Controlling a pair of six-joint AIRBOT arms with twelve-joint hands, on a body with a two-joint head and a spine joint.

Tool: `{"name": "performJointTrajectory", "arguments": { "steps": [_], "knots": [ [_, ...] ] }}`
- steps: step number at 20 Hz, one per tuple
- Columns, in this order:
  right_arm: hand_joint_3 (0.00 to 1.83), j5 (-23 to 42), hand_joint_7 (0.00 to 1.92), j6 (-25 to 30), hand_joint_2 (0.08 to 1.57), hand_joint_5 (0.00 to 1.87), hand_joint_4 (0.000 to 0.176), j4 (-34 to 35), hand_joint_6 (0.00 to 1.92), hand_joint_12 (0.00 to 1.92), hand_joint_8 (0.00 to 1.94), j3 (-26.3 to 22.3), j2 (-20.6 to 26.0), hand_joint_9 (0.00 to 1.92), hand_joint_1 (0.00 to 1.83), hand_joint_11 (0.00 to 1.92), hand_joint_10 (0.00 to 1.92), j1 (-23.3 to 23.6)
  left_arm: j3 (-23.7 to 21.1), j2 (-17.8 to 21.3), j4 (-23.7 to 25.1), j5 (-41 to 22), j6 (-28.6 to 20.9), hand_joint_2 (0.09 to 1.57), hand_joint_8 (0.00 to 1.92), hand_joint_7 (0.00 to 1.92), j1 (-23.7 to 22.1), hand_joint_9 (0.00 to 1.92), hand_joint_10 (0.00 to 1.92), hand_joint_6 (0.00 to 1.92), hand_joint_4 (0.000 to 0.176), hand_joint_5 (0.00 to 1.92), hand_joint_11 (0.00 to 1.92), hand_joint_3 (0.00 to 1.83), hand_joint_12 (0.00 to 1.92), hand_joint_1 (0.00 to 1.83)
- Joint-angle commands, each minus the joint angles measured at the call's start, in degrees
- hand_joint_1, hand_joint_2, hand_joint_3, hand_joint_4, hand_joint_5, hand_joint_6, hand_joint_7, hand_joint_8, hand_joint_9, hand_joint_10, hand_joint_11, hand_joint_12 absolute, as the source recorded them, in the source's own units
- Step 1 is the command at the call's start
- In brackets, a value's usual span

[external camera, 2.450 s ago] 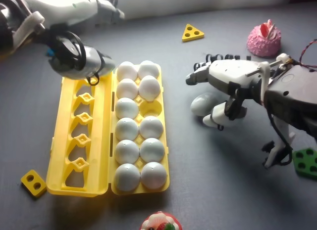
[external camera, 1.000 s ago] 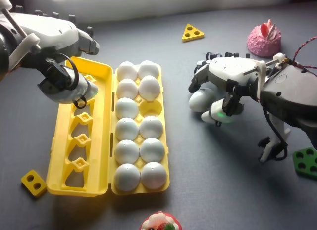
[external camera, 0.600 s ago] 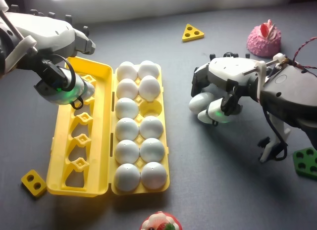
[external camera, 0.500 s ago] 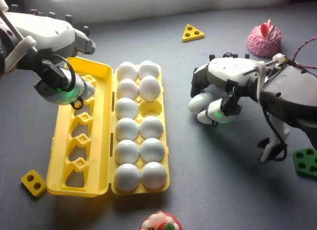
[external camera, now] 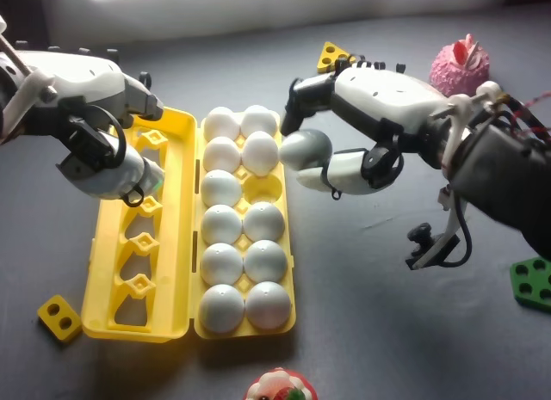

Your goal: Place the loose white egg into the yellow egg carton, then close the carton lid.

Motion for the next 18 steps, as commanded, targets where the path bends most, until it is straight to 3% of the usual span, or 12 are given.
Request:
{"name": "performJointTrajectory", "arguments": {
  "steps": [1, 3, 6, 8, 12, 13, 18],
  "knots": [
    [0.0, 6.3, 0.59, 2.3, 1.13, 0.95, 0.0, -3.7, 1.04, 0.65, 0.0, 0.2, 0.3, 0.34, 1.15, 0.0, 0.01, 0.1, 0.2, 0.0, 3.1, 1.6, 0.2, 1.29, 0.0, 0.41, -0.9, 0.49, 0.01, 0.0, 0.041, 0.26, 0.0, 0.0, 1.28, 0.6],
    [0.0, 6.3, 0.58, 7.4, 1.13, 0.95, 0.0, -5.7, 1.03, 0.64, 0.0, 0.6, -0.1, 0.34, 1.15, 0.0, 0.01, -0.1, 0.7, -0.2, 3.4, 2.7, 0.2, 1.3, 0.0, 0.4, -1.3, 0.48, 0.01, 0.0, 0.043, 0.25, 0.0, 0.0, 1.27, 0.59],
    [0.0, 6.7, 0.58, 16.5, 1.13, 0.95, 0.0, -6.2, 1.04, 0.78, 0.0, 2.1, -1.3, 0.35, 1.15, 0.0, 0.01, -0.7, 1.5, -0.2, 4.2, 3.2, 0.2, 1.3, 0.0, 0.4, -2.1, 0.49, 0.01, 0.01, 0.036, 0.27, 0.0, 0.0, 1.27, 0.6],
    [0.0, 7.0, 0.57, 23.2, 1.12, 0.97, 0.0, -6.2, 1.01, 0.72, 0.0, 2.8, -2.1, 0.35, 1.15, 0.0, 0.01, -1.9, 2.1, -0.2, 4.1, 3.7, 0.1, 1.29, 0.0, 0.41, -2.3, 0.48, 0.0, 0.01, 0.037, 0.27, 0.0, 0.0, 1.28, 0.61],
    [0.0, 8.5, 0.57, 24.9, 1.12, 0.97, 0.0, -6.3, 1.01, 0.85, 0.0, 4.3, -4.4, 0.34, 1.15, 0.0, 0.01, -3.3, 2.7, -0.2, 3.8, 4.2, 0.1, 1.3, 0.0, 0.4, -2.3, 0.5, 0.01, 0.0, 0.035, 0.27, 0.0, 0.0, 1.3, 0.6],
    [0.0, 8.5, 0.59, 25.7, 1.12, 0.97, 0.0, -6.3, 1.0, 0.98, 0.0, 4.8, -4.9, 0.35, 1.15, 0.0, 0.01, -3.5, 2.9, -0.2, 3.8, 4.5, 0.1, 1.29, 0.0, 0.39, -2.3, 0.49, 0.01, 0.01, 0.034, 0.29, 0.0, 0.0, 1.29, 0.62],
    [0.0, 8.4, 0.59, 26.0, 1.13, 0.96, 0.0, -6.7, 1.03, 0.85, 0.0, 7.3, -7.1, 0.34, 1.15, 0.0, 0.0, -4.1, 3.7, -0.3, 3.8, 4.9, 0.1, 1.29, 0.0, 0.39, -2.3, 0.49, 0.0, 0.0, 0.028, 0.31, 0.0, 0.0, 1.29, 0.62]
  ]
}}
